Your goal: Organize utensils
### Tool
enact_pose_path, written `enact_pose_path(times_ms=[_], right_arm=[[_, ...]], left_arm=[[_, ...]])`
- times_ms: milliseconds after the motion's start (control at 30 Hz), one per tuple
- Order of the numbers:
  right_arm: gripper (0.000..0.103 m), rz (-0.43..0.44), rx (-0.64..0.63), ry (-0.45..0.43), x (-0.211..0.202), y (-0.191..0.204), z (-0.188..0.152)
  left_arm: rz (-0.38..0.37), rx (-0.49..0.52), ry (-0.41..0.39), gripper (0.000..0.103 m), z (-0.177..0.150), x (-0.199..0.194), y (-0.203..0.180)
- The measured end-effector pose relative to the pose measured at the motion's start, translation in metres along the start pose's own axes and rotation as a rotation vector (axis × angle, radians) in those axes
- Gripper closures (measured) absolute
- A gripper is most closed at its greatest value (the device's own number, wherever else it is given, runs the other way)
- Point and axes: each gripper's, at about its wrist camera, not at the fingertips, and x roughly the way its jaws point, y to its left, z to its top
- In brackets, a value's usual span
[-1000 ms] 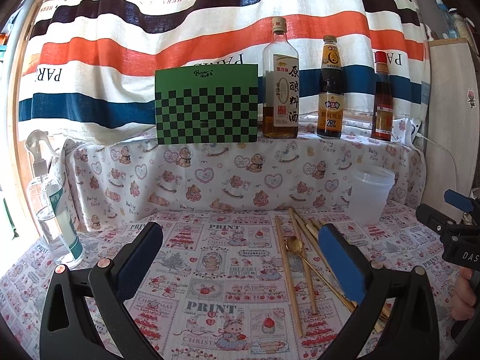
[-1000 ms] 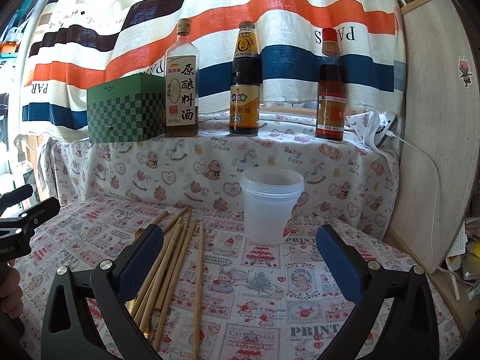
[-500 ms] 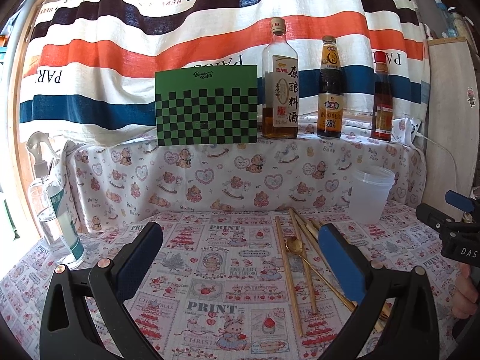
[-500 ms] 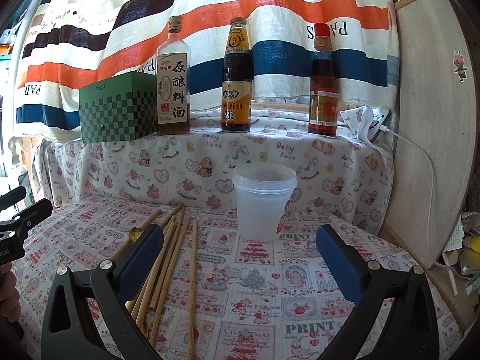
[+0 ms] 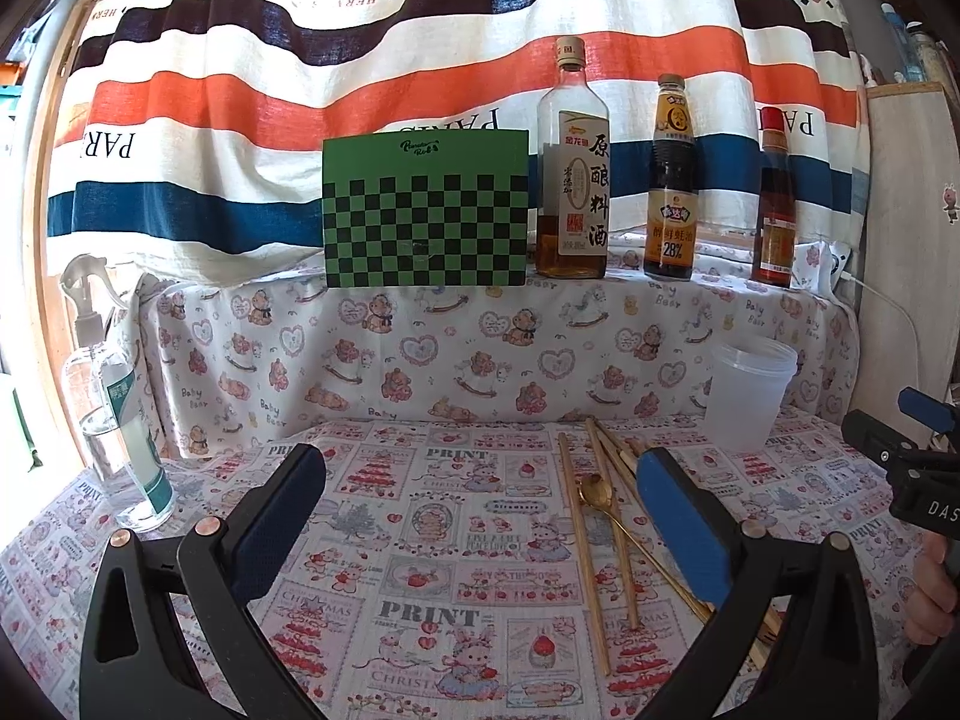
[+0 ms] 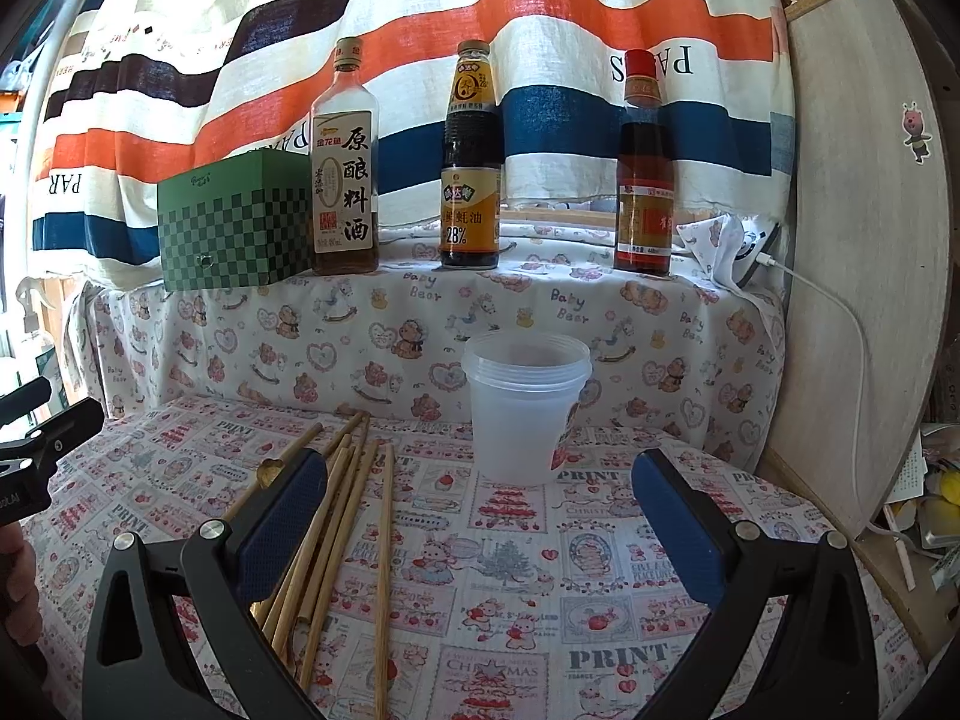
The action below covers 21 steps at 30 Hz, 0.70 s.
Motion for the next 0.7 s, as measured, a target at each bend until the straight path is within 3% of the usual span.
enact_pose_path(times_ms=[700], right_arm=[[0.0,0.0,0.019,0.01,0.0023,-0.0025,-0.0001]], left_arm=[[0.012,0.012,0.01,0.0,0.0002,0.0013,0.0002]])
